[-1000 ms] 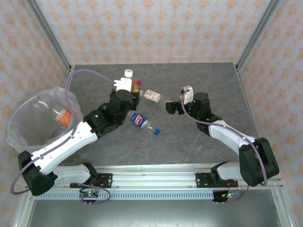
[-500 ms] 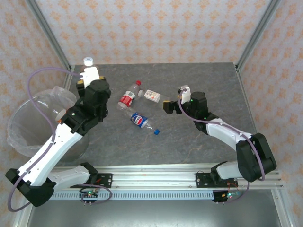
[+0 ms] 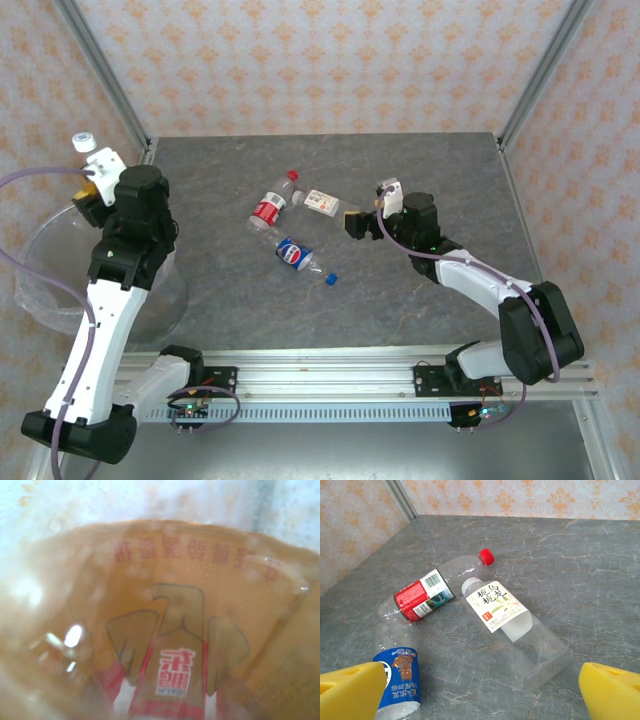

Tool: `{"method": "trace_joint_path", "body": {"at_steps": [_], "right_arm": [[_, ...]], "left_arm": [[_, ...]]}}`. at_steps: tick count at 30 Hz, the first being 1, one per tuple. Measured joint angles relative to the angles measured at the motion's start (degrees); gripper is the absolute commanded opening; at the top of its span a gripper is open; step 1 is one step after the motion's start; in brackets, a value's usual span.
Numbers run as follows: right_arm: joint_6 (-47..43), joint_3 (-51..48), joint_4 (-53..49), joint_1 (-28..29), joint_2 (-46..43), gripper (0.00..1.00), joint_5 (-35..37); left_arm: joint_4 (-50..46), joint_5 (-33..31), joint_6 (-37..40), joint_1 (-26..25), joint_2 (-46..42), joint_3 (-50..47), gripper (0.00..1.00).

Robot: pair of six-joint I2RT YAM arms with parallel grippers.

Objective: Put the plastic bottles in the bin

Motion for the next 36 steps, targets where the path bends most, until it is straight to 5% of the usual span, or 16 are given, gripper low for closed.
{"method": "trace_joint_path", "body": {"at_steps": [20,36], "right_arm": [[-0.2,0.3,-0.1,0.1,0.1,0.99,0.0],[-0.1,1.1,-0.2,0.1,0.3,0.99,0.0]], "left_arm": [[-8.1,-4.6,-15.6,18.5,-2.3,-5.3,0.61],[-13.7,-3.2,-26.4,21.3,3.0,-5.1,0.99]]}}
